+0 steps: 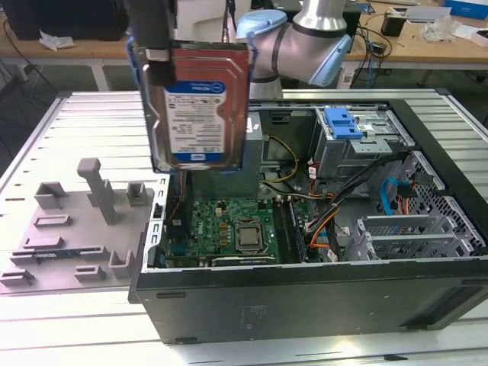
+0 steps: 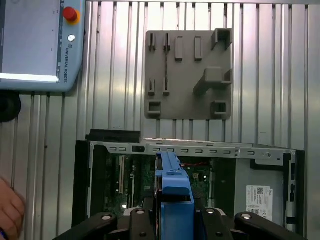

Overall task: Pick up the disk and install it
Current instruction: 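Pick up the disk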

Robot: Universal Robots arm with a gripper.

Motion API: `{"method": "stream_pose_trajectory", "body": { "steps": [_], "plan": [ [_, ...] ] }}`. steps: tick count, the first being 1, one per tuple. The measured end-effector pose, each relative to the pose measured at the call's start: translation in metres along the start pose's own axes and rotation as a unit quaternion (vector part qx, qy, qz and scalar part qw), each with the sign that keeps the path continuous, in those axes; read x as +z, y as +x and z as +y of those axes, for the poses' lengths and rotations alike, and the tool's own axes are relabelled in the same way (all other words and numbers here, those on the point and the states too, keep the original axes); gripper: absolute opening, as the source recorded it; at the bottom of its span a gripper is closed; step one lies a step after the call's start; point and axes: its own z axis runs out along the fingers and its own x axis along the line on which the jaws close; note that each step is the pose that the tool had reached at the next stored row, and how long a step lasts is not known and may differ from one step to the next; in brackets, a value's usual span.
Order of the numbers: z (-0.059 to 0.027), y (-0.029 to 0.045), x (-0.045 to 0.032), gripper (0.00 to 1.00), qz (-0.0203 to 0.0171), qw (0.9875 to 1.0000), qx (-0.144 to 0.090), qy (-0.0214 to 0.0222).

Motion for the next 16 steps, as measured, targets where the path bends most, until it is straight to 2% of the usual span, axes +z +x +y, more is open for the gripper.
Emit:
{"method": "stream_pose_trajectory", "body": {
  "steps": [9,10,14,16],
  "plan": [
    [-0.0452,0.0155,-0.0020,0.37,-0.0001,1.0000,0.000,-0.0040],
    [-0.0530,0.0180,-0.0023,0.37,-0.0001,1.0000,0.000,-0.0048],
    [-0.0741,0.0243,-0.0033,0.37,-0.0001,1.0000,0.000,-0.0065],
    [-0.0915,0.0290,-0.0041,0.37,-0.0002,1.0000,0.000,-0.0077]
  ]
}}
